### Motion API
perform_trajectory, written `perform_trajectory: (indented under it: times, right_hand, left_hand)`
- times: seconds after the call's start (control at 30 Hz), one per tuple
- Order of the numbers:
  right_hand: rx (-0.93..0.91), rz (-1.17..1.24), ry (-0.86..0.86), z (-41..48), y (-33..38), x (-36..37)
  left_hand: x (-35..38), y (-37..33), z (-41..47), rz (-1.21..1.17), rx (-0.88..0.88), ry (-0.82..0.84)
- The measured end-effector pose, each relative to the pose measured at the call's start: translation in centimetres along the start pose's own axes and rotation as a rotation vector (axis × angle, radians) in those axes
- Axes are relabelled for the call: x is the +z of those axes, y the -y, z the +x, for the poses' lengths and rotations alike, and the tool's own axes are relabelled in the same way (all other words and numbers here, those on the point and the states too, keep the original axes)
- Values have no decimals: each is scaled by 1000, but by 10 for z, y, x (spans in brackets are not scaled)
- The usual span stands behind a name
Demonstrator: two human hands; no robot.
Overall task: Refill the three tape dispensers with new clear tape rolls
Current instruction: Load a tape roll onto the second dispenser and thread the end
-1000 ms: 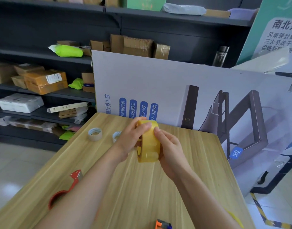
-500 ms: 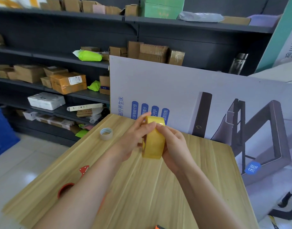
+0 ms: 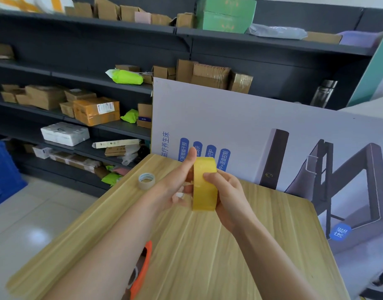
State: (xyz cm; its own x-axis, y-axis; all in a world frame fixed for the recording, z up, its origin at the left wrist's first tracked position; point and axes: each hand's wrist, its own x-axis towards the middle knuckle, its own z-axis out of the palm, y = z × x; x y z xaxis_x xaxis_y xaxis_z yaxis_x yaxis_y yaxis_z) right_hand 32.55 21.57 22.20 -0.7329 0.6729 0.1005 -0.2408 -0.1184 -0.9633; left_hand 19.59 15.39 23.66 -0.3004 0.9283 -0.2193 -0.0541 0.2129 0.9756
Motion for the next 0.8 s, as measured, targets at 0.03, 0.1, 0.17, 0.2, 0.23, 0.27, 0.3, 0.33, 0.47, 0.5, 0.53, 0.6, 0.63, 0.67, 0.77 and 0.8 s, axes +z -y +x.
perform_trajectory:
  times: [0.03, 0.1, 0.17, 0.2, 0.23, 0.27, 0.3, 0.33, 0.47, 0.5, 0.53, 0.6, 0.63, 0.67, 0.77, 0.8]
  right_hand:
    - [0, -11, -35, 5, -2, 7]
    - [18, -8, -108, 16, -6, 21]
    - [31, -3, -147, 28, -10, 37]
    - [34, 0, -159, 34, -12, 45]
    - [39, 7, -172, 40, -15, 52]
    - [44, 16, -184, 46, -17, 59]
    - [51, 22, -191, 52, -20, 66]
    - [60, 24, -192, 57, -23, 73]
    - [90, 63, -199, 75, -36, 98]
    - [99, 65, -224, 79, -40, 103]
    - [112, 67, -255, 82, -43, 108]
    - [140, 75, -303, 88, -50, 116]
    - [154, 82, -325, 90, -53, 119]
    - [167, 87, -346, 92, -56, 122]
    - [171, 61, -346, 94, -61, 124]
    - [169, 41, -324, 93, -62, 124]
  left_hand:
    - [-8, 2, 2, 18, 44, 14]
    - [-24, 4, 4, 8, 140, 40]
    - [-43, 6, 5, -4, 222, 48]
    - [-53, 7, 4, 2, 272, 52]
    - [-63, 8, 4, 13, 341, 55]
    - [-73, 9, 3, 40, 420, 58]
    - [-85, 11, 2, 95, 494, 54]
    - [-97, 12, 3, 182, 556, 38]
    - [-135, 15, 9, 407, 716, -97]
    - [-141, 15, 10, 385, 736, -125]
    - [-146, 17, 12, 350, 748, -148]
    - [-156, 20, 15, 306, 762, -185]
    - [-161, 22, 18, 308, 772, -200]
    - [-165, 24, 20, 323, 782, -210]
    - [-171, 28, 24, 402, 786, -187]
    - [-171, 30, 24, 428, 780, -173]
